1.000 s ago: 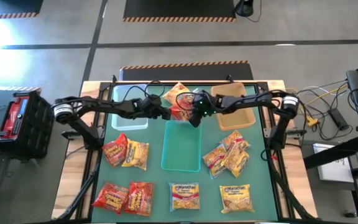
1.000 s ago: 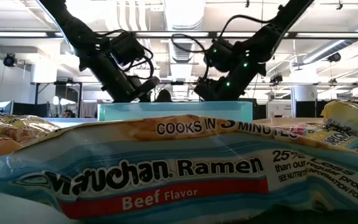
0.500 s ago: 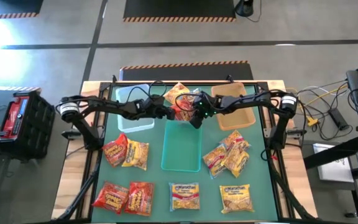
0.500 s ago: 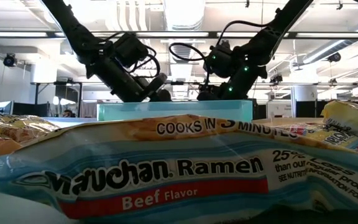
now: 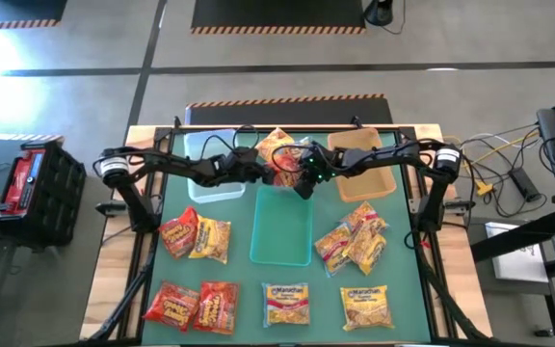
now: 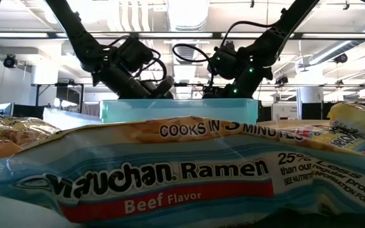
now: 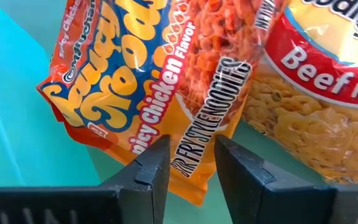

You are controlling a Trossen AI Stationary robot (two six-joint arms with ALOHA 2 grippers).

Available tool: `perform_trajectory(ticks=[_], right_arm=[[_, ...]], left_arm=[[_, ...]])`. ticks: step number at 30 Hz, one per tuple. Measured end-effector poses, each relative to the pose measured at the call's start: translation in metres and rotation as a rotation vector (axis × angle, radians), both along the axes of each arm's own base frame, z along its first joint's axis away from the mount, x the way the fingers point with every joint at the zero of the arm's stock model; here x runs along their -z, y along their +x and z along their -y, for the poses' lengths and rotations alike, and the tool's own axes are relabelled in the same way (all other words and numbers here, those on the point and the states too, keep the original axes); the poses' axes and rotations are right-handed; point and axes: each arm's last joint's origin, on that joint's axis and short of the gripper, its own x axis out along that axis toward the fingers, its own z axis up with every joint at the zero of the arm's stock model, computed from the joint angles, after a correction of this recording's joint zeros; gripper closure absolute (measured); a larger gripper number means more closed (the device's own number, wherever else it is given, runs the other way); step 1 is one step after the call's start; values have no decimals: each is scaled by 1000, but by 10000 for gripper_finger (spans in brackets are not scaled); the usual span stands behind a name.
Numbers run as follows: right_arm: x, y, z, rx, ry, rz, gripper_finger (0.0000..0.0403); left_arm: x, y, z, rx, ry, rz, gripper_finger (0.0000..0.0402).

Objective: Sort Maruchan noodles
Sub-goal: Put the orange noodle pack into the transparent bin

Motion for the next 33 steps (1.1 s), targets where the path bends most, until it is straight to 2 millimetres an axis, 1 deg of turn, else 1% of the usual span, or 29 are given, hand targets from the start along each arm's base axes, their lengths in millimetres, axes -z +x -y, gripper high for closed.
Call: perform_trajectory(ticks=[8, 11, 15, 19, 26, 28, 33], right_arm=[[0, 0, 0, -2, -4, 6, 302], [-1, 2, 1, -5, -15, 28, 307], [-3, 5, 2, -5, -35, 61, 312], [-3, 5, 2, -4, -40, 67, 317], [-4, 5, 2, 1, -34, 78, 317], [-6, 5, 2, 0, -33, 82, 317], [-13, 5, 0, -25, -12, 112, 321]], left_arm=[[-2, 1, 0, 1, 8, 23, 193], [-2, 2, -1, 1, 10, 27, 205], [-7, 5, -2, 0, 17, 43, 237], [-11, 8, -3, 0, 21, 55, 281], [-11, 8, -3, -1, 19, 49, 384], [-10, 7, -3, -2, 16, 39, 395], [-9, 6, -3, -2, 10, 27, 400]])
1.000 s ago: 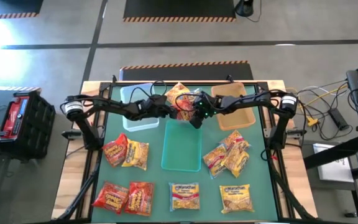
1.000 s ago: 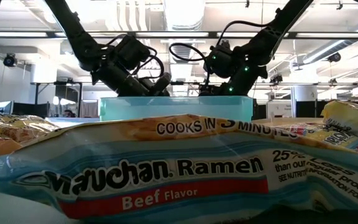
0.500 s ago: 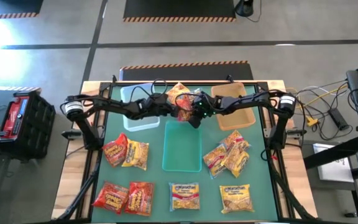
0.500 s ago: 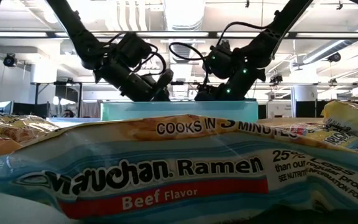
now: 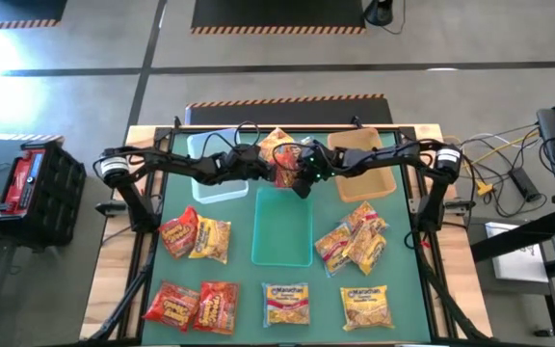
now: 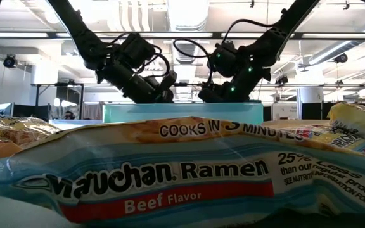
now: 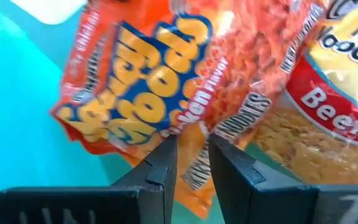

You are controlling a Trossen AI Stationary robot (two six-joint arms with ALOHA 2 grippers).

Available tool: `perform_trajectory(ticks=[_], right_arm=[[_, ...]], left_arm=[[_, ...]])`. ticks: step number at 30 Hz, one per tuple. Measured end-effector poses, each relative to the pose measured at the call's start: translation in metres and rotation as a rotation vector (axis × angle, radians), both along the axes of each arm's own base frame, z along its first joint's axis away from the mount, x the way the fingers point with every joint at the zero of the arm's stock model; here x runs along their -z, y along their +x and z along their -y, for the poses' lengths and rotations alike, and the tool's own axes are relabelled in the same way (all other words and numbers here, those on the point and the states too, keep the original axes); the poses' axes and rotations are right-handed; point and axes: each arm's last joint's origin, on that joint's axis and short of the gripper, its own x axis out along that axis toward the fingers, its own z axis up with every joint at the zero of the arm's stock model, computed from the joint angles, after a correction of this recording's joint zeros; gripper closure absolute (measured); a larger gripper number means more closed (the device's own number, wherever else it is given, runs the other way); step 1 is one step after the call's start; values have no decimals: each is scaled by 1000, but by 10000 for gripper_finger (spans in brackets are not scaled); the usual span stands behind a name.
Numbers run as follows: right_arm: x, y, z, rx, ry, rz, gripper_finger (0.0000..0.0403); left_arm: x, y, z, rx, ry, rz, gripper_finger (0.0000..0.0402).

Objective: Sort Maruchan noodles
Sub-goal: Put the orange noodle pack into the transparent bin

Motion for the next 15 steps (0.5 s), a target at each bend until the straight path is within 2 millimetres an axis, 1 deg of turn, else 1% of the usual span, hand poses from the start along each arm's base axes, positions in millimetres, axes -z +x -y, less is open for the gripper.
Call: perform_trajectory(ticks=[8, 12, 15], right_arm=[[-28, -6, -3, -14, -28, 64, 320], [-38, -9, -4, -13, -39, 84, 322], [-44, -12, -5, -4, -31, 89, 316]], left_arm=[[0, 0, 0, -2, -9, 3, 401], [0, 0, 0, -11, -21, 9, 401], [0, 0, 0, -8, -23, 11, 401]])
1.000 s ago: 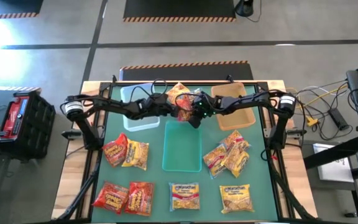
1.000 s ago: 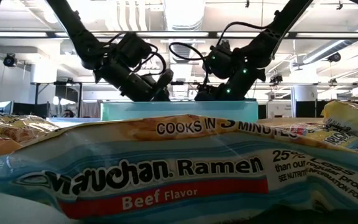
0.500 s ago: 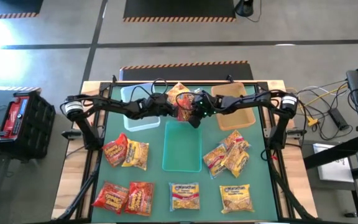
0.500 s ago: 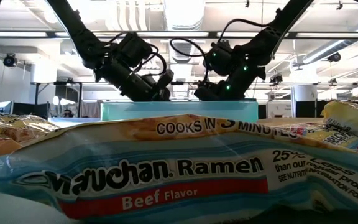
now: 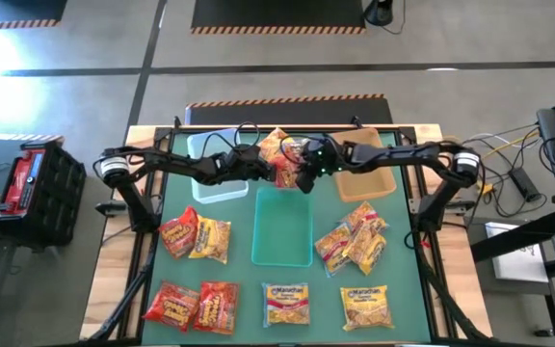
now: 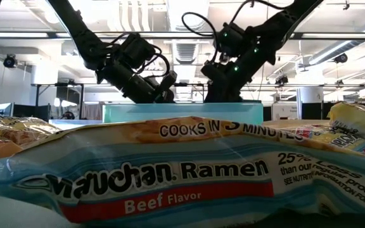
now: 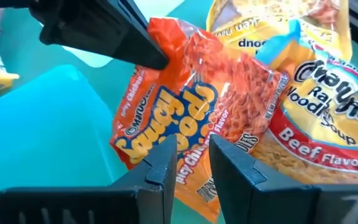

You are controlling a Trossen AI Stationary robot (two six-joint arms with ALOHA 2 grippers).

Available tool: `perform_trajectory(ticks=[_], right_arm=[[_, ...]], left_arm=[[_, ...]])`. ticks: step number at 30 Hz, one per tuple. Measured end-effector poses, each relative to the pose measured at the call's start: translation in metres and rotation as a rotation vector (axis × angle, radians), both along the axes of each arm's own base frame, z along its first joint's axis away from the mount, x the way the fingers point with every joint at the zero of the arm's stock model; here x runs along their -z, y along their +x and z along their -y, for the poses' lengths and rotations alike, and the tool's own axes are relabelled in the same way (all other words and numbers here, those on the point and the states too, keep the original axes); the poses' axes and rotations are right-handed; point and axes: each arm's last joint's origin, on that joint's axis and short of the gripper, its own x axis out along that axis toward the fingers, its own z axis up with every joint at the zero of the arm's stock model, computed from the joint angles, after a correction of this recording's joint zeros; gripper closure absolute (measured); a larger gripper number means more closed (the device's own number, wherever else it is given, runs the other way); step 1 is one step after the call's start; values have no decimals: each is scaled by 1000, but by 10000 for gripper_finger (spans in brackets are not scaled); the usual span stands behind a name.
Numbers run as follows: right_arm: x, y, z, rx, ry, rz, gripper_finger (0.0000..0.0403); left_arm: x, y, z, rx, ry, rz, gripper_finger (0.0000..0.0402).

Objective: Sort Maruchan noodles
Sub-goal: Put the orange noodle pack into the transparent bin

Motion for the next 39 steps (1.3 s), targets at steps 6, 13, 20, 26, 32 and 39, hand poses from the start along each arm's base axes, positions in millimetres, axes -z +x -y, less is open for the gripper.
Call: perform_trajectory(ticks=[6, 13, 20, 26, 32, 39], right_arm=[[-12, -8, -2, 3, 3, -7, 286], [-17, -16, -5, 3, 15, -38, 242], [-31, -26, -7, 10, 12, -32, 219], [-49, -37, -10, 17, -5, 6, 221], [-56, -41, -11, 21, -12, 20, 225], [-54, -43, -12, 21, -2, -5, 225]], left_arm=[[-1, 0, 1, 16, -11, 11, 401], [-7, 0, 1, 36, -14, 30, 401], [-9, -1, 1, 72, -17, 37, 401], [-17, -4, 0, 71, -4, 55, 401], [-34, -15, -6, 67, 45, 54, 401], [-57, -35, -14, 71, 125, 8, 401]])
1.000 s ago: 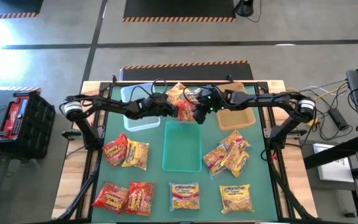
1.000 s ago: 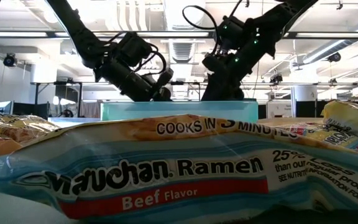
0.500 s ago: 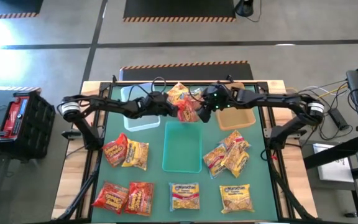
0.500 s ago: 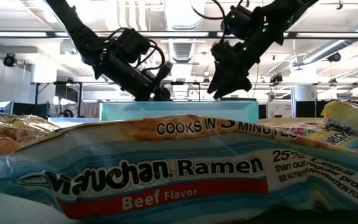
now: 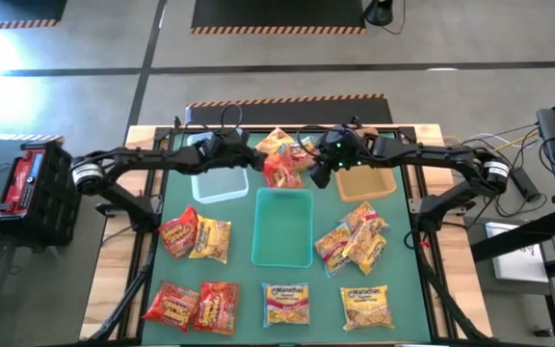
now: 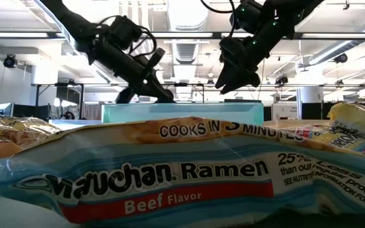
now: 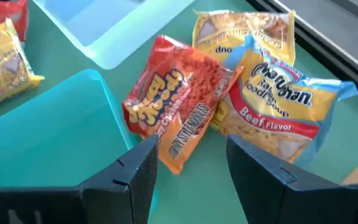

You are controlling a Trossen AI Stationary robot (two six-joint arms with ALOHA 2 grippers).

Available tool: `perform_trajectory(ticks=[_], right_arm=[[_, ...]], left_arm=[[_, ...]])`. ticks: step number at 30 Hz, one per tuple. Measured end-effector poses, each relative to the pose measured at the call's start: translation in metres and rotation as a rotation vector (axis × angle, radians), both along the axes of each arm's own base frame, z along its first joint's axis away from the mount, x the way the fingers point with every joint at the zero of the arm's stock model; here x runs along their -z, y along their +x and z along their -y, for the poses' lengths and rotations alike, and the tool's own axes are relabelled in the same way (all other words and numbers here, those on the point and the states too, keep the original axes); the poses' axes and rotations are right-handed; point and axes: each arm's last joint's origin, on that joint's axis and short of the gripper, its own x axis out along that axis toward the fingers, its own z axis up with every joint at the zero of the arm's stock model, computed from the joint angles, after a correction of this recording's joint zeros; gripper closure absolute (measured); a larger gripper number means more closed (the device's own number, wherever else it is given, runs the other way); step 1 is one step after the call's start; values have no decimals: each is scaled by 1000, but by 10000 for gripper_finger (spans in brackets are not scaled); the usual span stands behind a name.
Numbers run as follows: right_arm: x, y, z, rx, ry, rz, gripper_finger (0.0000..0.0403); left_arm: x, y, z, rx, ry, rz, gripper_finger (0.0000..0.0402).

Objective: Sort Maruchan noodles
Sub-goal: Put the orange noodle pack into the transparent bin

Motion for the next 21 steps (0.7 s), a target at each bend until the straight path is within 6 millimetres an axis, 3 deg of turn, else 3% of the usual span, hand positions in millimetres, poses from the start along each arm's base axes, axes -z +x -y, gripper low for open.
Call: perform_trajectory(ticks=[9, 16, 21], right_arm=[[11, 6, 3, 11, 25, -18, 226], [38, 26, 11, 32, 55, -26, 227], [62, 40, 19, 58, 75, -14, 236]], left_arm=[[7, -2, 7, 115, -127, -38, 401], [23, 7, 9, 108, -181, -58, 401], [23, 10, 9, 121, -160, -35, 401]])
